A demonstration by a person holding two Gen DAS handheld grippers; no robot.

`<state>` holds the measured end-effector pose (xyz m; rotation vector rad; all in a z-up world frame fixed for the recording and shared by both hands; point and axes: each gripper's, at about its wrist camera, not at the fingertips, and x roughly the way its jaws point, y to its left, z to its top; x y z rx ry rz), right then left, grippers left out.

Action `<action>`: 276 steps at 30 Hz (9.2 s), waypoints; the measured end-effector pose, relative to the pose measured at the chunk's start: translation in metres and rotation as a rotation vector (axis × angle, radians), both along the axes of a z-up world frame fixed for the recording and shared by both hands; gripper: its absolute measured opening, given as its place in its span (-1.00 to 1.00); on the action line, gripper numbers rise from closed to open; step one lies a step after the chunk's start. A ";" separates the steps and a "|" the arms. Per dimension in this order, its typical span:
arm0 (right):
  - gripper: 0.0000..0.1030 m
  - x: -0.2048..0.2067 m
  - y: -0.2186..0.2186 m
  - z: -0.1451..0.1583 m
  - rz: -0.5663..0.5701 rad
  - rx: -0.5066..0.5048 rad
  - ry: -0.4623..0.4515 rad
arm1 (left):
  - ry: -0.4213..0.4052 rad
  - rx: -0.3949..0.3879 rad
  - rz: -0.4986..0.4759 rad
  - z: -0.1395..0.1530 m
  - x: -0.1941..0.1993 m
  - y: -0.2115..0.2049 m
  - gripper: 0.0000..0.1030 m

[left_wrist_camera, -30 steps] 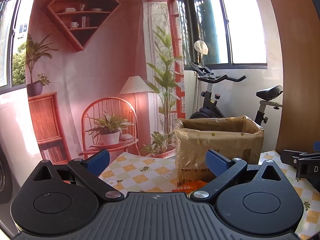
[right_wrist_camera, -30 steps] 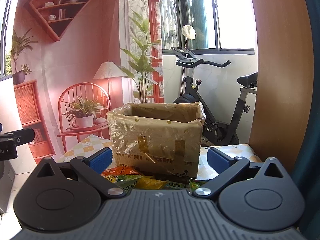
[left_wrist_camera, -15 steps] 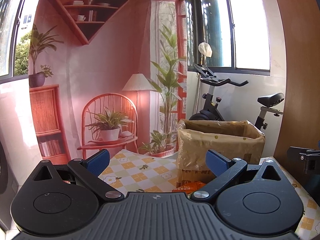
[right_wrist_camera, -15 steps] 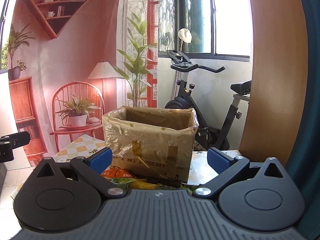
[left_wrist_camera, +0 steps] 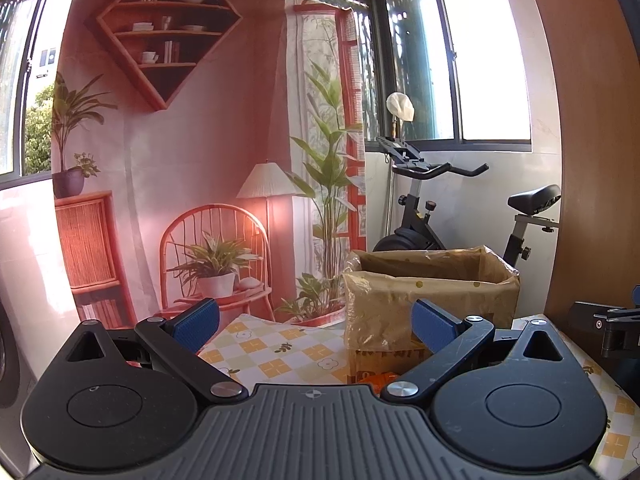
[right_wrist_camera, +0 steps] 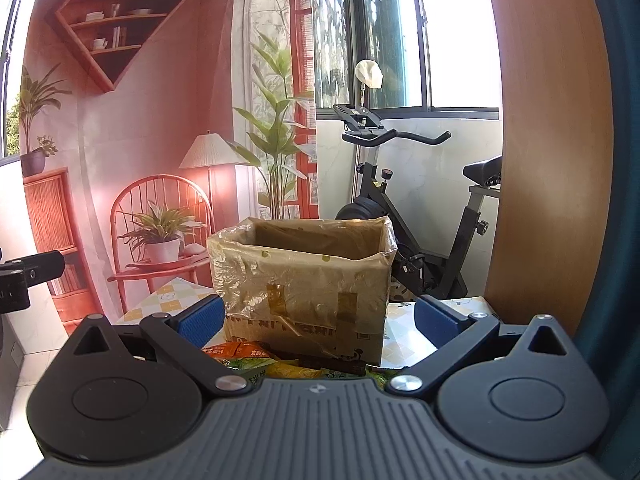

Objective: Organize snacks

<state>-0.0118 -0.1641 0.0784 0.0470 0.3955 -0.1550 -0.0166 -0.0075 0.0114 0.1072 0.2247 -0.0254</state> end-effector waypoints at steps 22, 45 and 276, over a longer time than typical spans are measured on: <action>1.00 0.005 -0.005 -0.012 0.000 0.046 0.024 | 0.048 -0.004 0.012 -0.004 0.010 0.013 1.00; 1.00 0.008 -0.009 -0.017 -0.002 0.057 0.010 | 0.064 -0.093 -0.011 -0.009 0.023 0.021 1.00; -0.98 0.151 -0.032 -0.154 0.259 0.258 0.176 | 0.467 -0.108 -0.098 -0.136 0.220 0.087 0.08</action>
